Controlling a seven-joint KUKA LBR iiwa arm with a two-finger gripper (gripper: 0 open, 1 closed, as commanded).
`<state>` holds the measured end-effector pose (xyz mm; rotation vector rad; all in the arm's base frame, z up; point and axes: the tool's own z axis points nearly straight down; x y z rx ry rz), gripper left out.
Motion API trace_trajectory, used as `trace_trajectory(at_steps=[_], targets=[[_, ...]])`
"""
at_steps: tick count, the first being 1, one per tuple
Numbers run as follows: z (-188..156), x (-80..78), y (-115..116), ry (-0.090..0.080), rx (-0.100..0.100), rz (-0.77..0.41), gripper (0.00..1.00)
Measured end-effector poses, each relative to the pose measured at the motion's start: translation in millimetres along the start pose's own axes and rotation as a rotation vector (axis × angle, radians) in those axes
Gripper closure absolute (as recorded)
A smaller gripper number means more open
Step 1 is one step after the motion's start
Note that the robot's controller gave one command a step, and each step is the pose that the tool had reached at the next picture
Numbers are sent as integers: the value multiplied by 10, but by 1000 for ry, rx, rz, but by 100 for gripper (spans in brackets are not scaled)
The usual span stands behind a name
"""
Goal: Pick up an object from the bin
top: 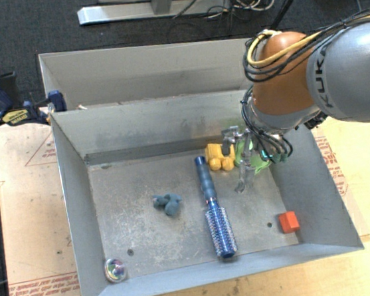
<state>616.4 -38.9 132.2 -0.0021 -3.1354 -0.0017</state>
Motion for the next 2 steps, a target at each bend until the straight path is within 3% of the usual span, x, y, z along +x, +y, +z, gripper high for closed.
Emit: trace_trajectory(at_steps=[1, 2], targets=[[193, -180, -582, -10, 3, -54, 0], [105, 379, -1069, -6, 2, 48, 0]])
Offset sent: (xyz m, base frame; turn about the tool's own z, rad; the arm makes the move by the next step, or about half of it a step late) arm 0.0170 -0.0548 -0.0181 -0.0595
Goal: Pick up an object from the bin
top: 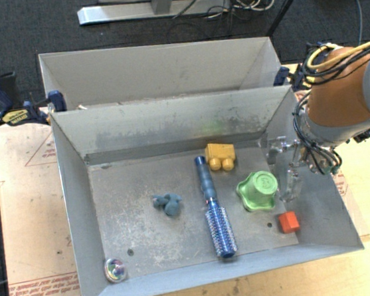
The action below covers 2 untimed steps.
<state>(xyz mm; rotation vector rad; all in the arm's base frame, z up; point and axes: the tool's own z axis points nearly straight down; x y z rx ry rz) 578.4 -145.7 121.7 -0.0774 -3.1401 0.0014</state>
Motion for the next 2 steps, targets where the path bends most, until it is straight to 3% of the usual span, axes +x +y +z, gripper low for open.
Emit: trace_trajectory(at_steps=[1, 2], targets=[[499, 940, 51, -17, -5, -107, 0], [449, 840, 1136, -4, -4, -341, 0]])
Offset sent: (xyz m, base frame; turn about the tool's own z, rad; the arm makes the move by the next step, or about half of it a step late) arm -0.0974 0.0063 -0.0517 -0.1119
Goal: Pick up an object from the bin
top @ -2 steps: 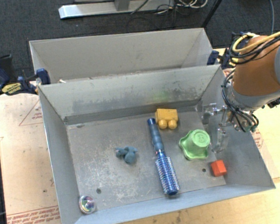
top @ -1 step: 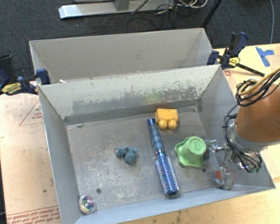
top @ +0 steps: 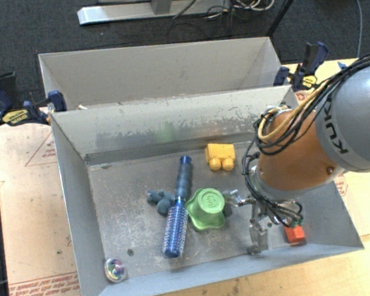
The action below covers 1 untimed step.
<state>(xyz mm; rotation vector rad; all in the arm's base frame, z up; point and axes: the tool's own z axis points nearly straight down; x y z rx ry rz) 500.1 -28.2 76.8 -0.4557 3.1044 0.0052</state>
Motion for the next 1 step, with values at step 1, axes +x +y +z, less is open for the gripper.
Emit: trace_trajectory(at_steps=[1], targets=[[-69, -133, -875, 0, 6, -140, 0]])
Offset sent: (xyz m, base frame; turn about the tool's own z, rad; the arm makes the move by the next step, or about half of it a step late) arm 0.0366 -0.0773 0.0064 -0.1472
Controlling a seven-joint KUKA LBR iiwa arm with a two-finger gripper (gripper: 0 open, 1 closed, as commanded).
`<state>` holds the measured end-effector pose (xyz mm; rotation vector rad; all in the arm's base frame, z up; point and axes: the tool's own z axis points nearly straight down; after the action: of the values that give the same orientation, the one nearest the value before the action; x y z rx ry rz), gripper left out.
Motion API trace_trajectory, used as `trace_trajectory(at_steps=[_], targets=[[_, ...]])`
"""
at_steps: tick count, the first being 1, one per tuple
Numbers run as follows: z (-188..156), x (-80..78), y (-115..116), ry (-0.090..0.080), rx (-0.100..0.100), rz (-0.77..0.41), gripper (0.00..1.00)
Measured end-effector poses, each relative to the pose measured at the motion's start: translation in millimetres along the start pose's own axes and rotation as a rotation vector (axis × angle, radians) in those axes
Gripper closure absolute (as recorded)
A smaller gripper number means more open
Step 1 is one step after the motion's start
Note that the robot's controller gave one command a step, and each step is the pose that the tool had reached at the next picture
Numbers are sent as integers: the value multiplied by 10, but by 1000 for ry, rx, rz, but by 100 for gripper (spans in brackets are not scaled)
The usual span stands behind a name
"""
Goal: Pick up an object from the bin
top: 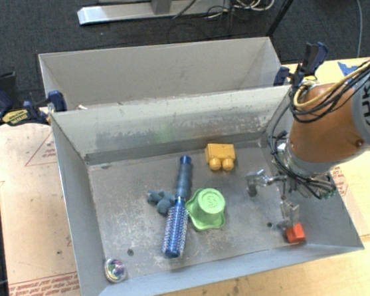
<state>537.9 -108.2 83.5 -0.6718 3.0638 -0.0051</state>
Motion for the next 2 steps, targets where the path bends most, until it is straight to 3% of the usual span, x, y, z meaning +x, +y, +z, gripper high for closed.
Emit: trace_trajectory(at_steps=[1, 2], targets=[[-132, 731, -212, 2, -3, 4, 0], [105, 581, -30, -14, 6, -156, 0]])
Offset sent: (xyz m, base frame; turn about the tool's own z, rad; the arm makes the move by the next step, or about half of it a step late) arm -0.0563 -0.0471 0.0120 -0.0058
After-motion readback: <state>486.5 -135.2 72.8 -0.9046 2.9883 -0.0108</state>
